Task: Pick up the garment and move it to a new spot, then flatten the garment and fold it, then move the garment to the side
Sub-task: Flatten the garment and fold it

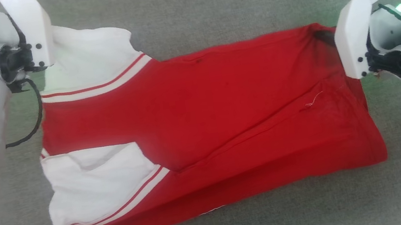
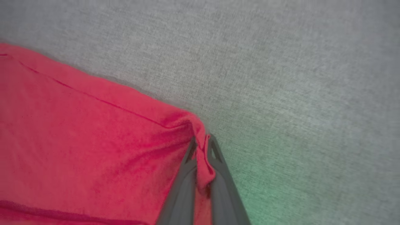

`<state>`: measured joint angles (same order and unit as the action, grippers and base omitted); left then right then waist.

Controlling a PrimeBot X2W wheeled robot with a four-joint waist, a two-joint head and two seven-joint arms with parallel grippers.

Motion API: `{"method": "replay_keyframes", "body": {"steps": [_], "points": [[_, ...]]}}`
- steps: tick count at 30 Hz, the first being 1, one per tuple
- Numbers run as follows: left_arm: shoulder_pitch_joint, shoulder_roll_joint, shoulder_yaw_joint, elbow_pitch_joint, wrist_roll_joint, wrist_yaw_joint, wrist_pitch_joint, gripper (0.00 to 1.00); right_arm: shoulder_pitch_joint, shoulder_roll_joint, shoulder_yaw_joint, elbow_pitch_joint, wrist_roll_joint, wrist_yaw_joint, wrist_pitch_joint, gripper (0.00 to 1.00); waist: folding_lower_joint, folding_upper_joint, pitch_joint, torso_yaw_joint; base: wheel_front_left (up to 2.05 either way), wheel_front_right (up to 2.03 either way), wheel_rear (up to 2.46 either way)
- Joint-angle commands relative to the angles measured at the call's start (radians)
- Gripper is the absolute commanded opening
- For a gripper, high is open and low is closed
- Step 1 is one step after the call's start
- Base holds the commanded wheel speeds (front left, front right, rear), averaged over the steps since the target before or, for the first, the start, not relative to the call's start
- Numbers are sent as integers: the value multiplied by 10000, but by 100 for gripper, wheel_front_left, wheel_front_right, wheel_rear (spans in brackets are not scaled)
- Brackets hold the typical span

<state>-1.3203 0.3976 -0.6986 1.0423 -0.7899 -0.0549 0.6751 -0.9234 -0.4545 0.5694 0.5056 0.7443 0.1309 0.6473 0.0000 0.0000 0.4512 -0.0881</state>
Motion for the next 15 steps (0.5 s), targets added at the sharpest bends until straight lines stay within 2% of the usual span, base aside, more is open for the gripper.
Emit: {"method": "replay_keyframes", "body": {"steps": [1,6,10,15], "points": [[-160,-37,-24,-24,-11,-76,48,0,180,-119,-55,-118,47,-3,-118,0,0,0,-272,214,0,0,0],[91,10,-161,-384,-17,-139,273,0,589,-480,-206,-652,154,-1,-189,0,0,0,-762,513,0,0,0],[432,194,-230,-1001,-73,17,580,0,1004,-739,-469,-1114,223,-1,-99,0,0,0,-1113,690,0,0,0],[1155,661,-377,-2503,-55,348,1088,0,1690,-1022,-964,-1843,169,-1,236,0,0,0,-1462,863,0,0,0]]}}
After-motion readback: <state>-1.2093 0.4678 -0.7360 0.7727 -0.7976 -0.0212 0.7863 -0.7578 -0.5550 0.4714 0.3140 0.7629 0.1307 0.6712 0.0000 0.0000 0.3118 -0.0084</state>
